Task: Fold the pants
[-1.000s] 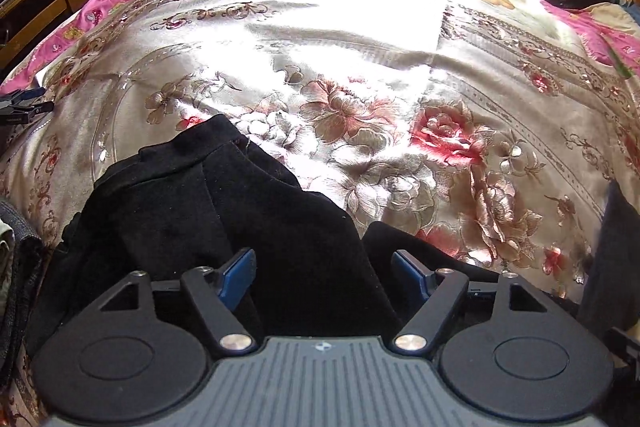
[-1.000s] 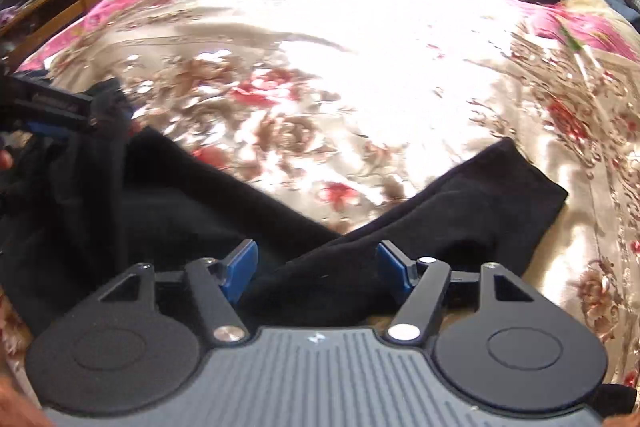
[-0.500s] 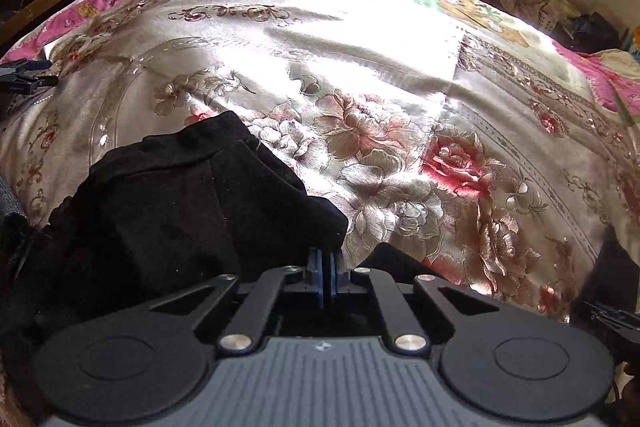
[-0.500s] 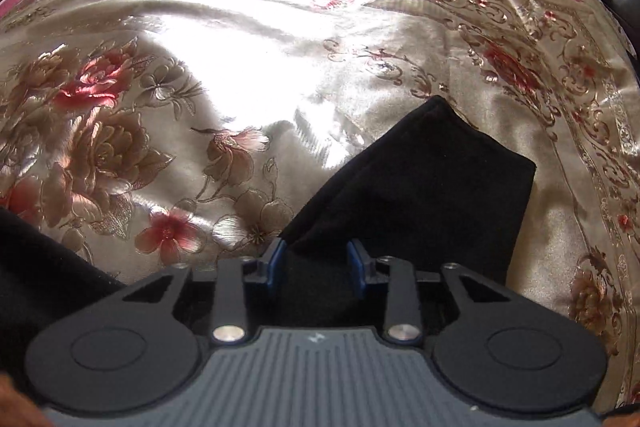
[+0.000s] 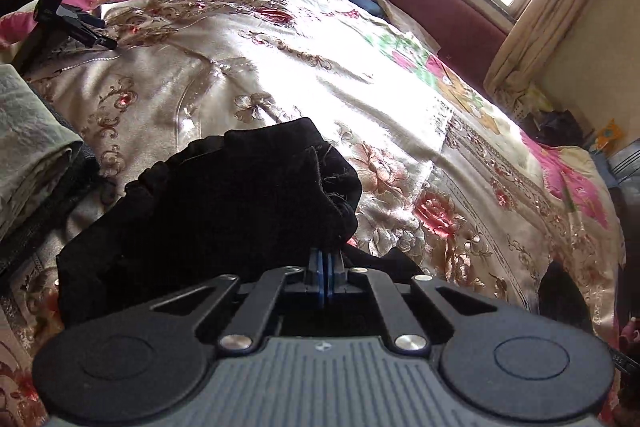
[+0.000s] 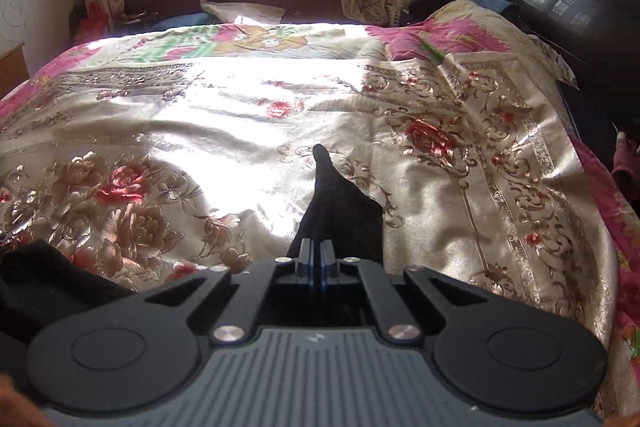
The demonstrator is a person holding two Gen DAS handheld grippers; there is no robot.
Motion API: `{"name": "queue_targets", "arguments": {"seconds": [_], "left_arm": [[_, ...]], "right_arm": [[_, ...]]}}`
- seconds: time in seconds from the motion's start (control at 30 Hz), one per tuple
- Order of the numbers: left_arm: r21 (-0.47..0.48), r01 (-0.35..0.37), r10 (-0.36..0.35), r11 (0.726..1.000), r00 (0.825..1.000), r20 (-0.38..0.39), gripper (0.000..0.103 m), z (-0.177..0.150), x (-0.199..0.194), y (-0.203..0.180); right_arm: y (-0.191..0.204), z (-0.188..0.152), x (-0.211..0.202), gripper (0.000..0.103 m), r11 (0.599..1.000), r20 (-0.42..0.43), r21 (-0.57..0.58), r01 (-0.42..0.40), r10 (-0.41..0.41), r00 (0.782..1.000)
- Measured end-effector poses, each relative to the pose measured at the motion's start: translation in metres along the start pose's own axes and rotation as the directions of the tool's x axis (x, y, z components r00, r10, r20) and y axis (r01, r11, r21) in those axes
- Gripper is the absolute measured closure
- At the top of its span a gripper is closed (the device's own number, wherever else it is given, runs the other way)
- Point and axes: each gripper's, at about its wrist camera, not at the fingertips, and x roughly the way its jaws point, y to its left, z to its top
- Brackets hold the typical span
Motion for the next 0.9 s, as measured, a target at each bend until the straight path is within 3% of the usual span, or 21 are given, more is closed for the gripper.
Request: {"name": "queue_targets", "arguments": {"seconds": [0.13,0.23,0.43,0.53,0.6,0.67,0.9], "left_arm": [[-0.049,0.022,-0.022,0.999,1.0,0.013,0.083,-0.025,-0.021,0.03],[-0.095,0.011,-0.013,0.995,1.0,-0.019,0.083,-0.051,-0.024,0.053],[-0.148,-0.067,0.049,0.987,0.991,-0.127,0.083,-0.096,-0.011,0.089],[-0.122,-0.044,0.033,0.992,0.995,-0.093,0.081,-0.097,-0.018,0.089],[-0.09,-0.026,0.021,0.996,0.998,-0.058,0.074,-0.091,-0.024,0.086],[-0.07,-0.02,0.018,0.997,1.0,-0.024,0.054,-0.084,-0.027,0.084],[-0.101,-0.056,0.057,0.993,0.998,0.006,0.051,-0.065,-0.017,0.092]], "right_arm": [[-0.012,-0.031,-0.037,0.102,1.0,0.036,0.026,0.0,0.0,0.999],[-0.017,-0.061,-0.058,0.103,0.999,0.042,0.035,0.018,-0.02,0.999],[-0.019,-0.107,-0.051,0.102,0.999,-0.078,0.043,-0.011,0.014,0.997],[-0.011,-0.108,-0.05,0.092,0.999,-0.083,0.006,-0.037,0.038,0.996],[-0.004,-0.102,-0.05,0.061,0.999,-0.064,-0.033,-0.044,0.042,0.997],[0.007,-0.094,-0.047,0.047,0.995,-0.037,-0.085,-0.058,0.055,0.998],[0.05,-0.069,0.007,0.047,0.955,-0.077,-0.288,-0.069,0.048,0.996]]}}
